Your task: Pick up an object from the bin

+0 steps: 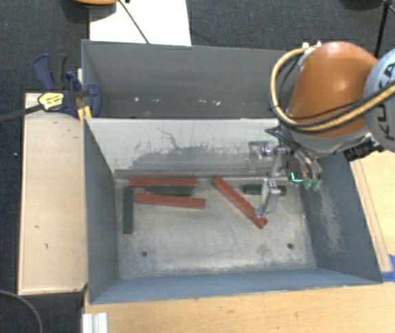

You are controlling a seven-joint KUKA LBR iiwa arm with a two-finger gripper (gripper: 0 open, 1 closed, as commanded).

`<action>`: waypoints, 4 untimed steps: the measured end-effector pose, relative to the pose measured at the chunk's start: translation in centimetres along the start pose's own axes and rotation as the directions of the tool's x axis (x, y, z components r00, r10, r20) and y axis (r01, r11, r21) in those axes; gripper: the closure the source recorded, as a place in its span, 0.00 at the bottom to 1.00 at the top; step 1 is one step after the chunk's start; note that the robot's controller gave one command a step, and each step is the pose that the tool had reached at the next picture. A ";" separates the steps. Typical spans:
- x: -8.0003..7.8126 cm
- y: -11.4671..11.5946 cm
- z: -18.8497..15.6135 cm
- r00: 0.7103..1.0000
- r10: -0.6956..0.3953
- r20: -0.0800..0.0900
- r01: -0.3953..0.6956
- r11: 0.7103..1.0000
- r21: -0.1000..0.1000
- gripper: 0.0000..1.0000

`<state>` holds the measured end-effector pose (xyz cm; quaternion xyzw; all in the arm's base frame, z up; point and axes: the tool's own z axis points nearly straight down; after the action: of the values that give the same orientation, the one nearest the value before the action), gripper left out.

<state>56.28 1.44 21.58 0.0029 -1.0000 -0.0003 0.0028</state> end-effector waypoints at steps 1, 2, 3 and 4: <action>-0.2 0.0 -0.5 1.000 0.000 0.009 0.000 1.000 0.000 0.00; 0.1 -1.3 5.7 0.995 0.100 0.011 -0.100 0.995 -0.001 0.00; 0.4 -1.9 8.5 0.990 0.138 0.004 -0.138 0.990 -0.001 0.00; 0.9 -3.6 10.3 0.965 0.264 0.007 -0.264 0.965 -0.002 0.00</action>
Offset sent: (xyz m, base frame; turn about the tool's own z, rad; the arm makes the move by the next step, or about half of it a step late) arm -0.0066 -0.0304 -0.1458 0.2316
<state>55.36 -2.12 11.26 -0.1303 -0.9915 -0.0005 -0.0009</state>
